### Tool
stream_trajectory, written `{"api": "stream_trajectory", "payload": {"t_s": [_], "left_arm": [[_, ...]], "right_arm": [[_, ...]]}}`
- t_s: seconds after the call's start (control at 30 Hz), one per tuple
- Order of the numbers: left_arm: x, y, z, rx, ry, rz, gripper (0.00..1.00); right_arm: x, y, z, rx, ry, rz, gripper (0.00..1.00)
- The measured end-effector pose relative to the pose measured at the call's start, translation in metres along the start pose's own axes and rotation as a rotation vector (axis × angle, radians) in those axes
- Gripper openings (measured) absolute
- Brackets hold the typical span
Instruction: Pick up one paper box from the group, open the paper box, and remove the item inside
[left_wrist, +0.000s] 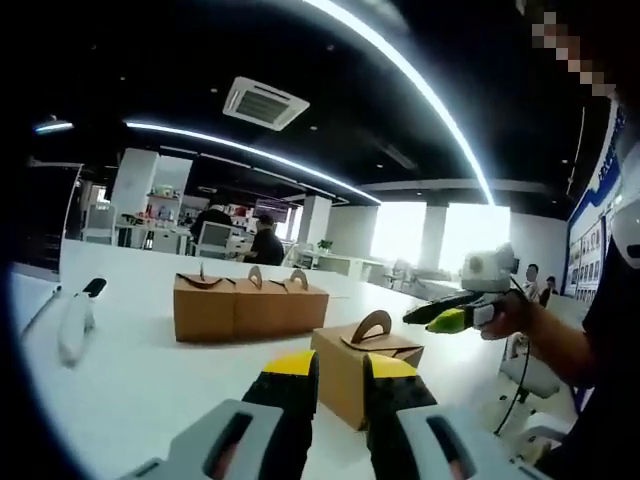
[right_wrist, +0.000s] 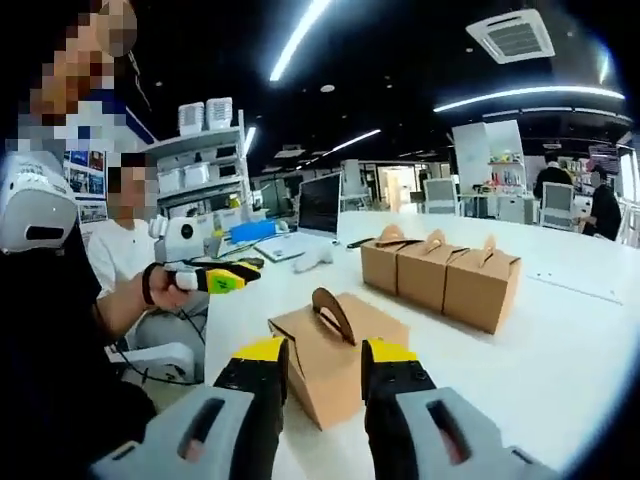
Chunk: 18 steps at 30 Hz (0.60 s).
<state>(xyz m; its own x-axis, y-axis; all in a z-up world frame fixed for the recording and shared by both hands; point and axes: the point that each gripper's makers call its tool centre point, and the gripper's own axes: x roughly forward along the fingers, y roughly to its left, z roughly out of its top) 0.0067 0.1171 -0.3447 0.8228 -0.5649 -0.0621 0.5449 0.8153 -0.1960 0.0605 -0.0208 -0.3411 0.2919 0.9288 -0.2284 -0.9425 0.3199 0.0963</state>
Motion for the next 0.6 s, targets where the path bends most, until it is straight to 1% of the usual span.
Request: {"api": "stream_trajectory", "payload": {"t_s": [0.1, 0.2, 0.27, 0.33, 0.4, 0.5, 0.6], "left_arm": [[0.0, -0.002, -0.004, -0.014, -0.008, -0.006, 0.2], [0.002, -0.005, -0.012, -0.018, 0.008, -0.019, 0.2], [0.003, -0.008, -0.015, -0.024, 0.018, -0.03, 0.2], [0.004, -0.009, -0.016, -0.023, 0.025, -0.038, 0.2], [0.008, -0.01, -0.012, -0.011, 0.027, -0.054, 0.21], [0.015, -0.008, -0.003, 0.03, 0.019, -0.093, 0.22], [0.023, -0.013, 0.0, 0.083, 0.025, -0.187, 0.32]], "right_arm": [[-0.003, -0.001, -0.001, -0.007, -0.006, -0.013, 0.3], [-0.004, -0.003, -0.007, -0.002, -0.012, -0.022, 0.3], [-0.003, -0.004, -0.013, 0.01, 0.001, -0.028, 0.3], [-0.003, -0.004, -0.013, 0.011, 0.006, -0.026, 0.3], [-0.002, -0.003, -0.012, 0.01, 0.007, -0.021, 0.3], [-0.002, -0.004, -0.006, -0.014, 0.005, -0.015, 0.3], [0.0, -0.005, -0.001, -0.037, 0.006, -0.013, 0.3]]}}
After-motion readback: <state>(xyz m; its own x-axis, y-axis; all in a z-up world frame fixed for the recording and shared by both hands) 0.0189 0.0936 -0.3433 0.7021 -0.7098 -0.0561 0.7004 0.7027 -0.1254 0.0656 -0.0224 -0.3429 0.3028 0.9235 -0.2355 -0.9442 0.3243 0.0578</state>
